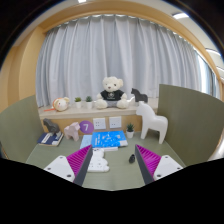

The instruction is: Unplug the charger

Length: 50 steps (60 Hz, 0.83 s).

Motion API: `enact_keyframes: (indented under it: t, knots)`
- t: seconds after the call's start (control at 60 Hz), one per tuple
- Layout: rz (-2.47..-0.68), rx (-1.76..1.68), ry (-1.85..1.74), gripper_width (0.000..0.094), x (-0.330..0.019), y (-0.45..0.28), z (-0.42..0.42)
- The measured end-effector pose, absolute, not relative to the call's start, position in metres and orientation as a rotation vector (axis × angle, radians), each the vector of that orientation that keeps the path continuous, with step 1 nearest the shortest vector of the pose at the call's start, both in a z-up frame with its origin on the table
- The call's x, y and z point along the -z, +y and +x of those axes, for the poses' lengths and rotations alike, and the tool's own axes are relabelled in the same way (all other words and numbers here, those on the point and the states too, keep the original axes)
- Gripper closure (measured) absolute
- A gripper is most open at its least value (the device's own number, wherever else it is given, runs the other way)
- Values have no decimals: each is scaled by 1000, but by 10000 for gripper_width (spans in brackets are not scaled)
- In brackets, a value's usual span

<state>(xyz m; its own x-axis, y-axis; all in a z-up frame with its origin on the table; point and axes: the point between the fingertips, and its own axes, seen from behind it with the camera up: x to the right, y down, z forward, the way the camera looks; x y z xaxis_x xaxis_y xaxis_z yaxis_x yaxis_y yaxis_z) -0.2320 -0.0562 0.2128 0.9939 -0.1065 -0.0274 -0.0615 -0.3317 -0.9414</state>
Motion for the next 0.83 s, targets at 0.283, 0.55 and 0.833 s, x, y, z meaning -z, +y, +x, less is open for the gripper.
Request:
enact_keyframes:
  t: [0.283, 0.55, 0.833]
  knots:
    - [-1995, -5, -6, 67, -184, -160, -316]
    - [-2040, -50, -32, 70, -171, -199, -338]
    - [-2077, -68, -39, 83, -157, -222, -344]
